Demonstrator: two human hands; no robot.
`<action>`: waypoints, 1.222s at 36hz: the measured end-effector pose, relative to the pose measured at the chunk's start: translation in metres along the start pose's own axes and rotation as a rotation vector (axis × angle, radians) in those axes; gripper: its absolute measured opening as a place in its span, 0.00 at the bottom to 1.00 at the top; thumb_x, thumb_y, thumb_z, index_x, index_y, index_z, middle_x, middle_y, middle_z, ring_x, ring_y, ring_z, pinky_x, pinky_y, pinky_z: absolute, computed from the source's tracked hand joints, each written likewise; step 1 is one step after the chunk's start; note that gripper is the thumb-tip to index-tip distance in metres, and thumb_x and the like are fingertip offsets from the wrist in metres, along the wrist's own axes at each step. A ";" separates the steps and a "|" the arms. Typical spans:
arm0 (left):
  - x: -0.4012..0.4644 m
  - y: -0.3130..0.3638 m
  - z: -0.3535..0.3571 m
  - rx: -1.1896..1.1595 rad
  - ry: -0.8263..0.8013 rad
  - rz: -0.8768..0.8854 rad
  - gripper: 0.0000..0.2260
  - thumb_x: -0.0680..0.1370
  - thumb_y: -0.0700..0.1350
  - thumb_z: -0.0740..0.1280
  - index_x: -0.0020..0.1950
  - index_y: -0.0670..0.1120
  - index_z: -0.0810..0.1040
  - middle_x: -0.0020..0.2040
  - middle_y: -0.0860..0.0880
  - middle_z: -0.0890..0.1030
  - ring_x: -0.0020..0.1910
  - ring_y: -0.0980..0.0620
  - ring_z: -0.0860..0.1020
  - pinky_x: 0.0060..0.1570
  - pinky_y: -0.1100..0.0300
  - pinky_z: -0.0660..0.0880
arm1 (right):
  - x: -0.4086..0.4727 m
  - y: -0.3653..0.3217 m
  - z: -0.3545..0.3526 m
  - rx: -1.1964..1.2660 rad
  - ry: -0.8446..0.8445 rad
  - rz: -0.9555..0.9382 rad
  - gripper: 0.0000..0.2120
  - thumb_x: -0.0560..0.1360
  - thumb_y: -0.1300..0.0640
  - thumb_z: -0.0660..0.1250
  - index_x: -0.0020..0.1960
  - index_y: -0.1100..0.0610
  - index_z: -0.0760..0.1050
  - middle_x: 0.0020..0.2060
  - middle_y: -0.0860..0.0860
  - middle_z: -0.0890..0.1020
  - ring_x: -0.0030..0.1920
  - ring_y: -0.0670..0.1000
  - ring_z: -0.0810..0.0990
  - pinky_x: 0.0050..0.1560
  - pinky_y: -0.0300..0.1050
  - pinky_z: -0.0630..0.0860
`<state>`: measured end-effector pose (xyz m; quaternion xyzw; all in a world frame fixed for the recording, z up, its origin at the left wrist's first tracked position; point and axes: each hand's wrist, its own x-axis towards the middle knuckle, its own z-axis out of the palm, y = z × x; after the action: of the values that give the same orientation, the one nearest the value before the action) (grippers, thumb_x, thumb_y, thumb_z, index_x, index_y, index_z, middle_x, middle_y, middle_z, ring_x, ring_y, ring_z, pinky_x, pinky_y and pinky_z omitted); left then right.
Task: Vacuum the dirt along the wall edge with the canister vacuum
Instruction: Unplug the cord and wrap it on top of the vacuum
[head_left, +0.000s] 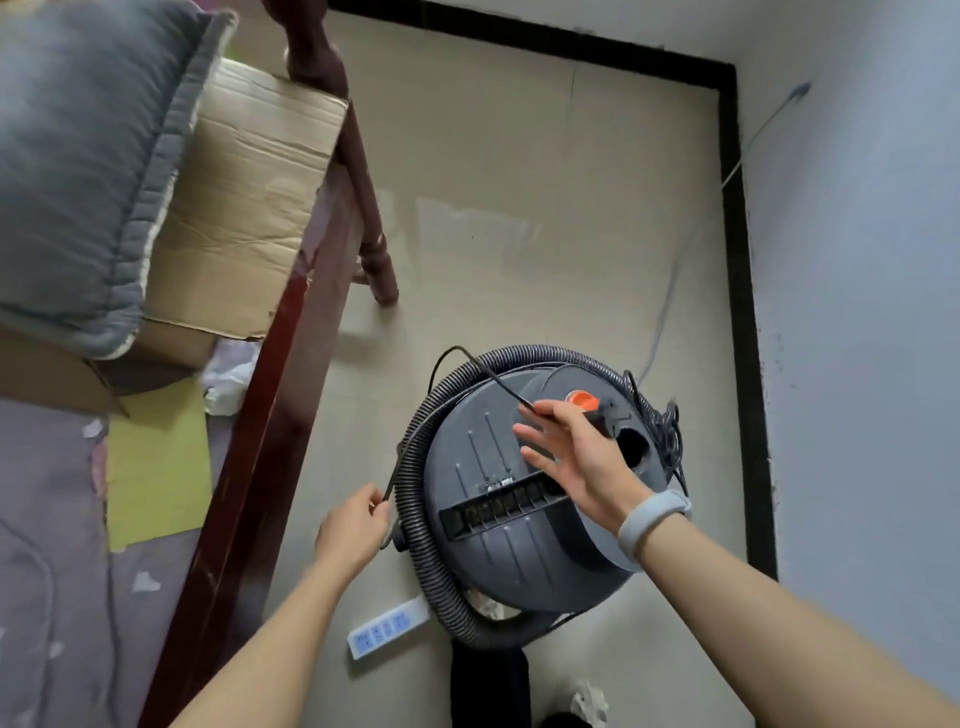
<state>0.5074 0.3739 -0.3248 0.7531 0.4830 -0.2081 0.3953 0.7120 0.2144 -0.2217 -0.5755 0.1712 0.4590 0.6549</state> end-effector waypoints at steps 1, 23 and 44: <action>-0.007 -0.008 0.007 0.024 -0.032 0.013 0.07 0.80 0.47 0.61 0.43 0.49 0.73 0.42 0.48 0.83 0.46 0.43 0.80 0.48 0.53 0.75 | -0.003 0.007 -0.001 -0.006 -0.018 0.029 0.06 0.80 0.58 0.60 0.50 0.55 0.76 0.53 0.53 0.84 0.50 0.52 0.84 0.48 0.45 0.78; -0.081 0.029 0.009 -0.143 0.649 0.439 0.07 0.79 0.35 0.64 0.55 0.36 0.77 0.52 0.38 0.78 0.45 0.38 0.77 0.44 0.48 0.74 | -0.066 0.027 -0.020 0.150 -0.242 0.029 0.12 0.78 0.61 0.53 0.48 0.59 0.75 0.48 0.56 0.86 0.46 0.55 0.85 0.55 0.50 0.76; -0.050 0.033 0.031 -0.581 0.369 -0.094 0.13 0.81 0.45 0.58 0.38 0.43 0.74 0.27 0.48 0.81 0.19 0.53 0.74 0.30 0.59 0.75 | -0.077 0.055 -0.064 0.046 -0.182 0.008 0.08 0.81 0.58 0.56 0.54 0.56 0.74 0.49 0.51 0.85 0.43 0.51 0.84 0.49 0.46 0.78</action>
<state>0.5172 0.3136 -0.2958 0.6109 0.6195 0.0599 0.4893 0.6479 0.1202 -0.2146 -0.5155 0.1239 0.5076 0.6791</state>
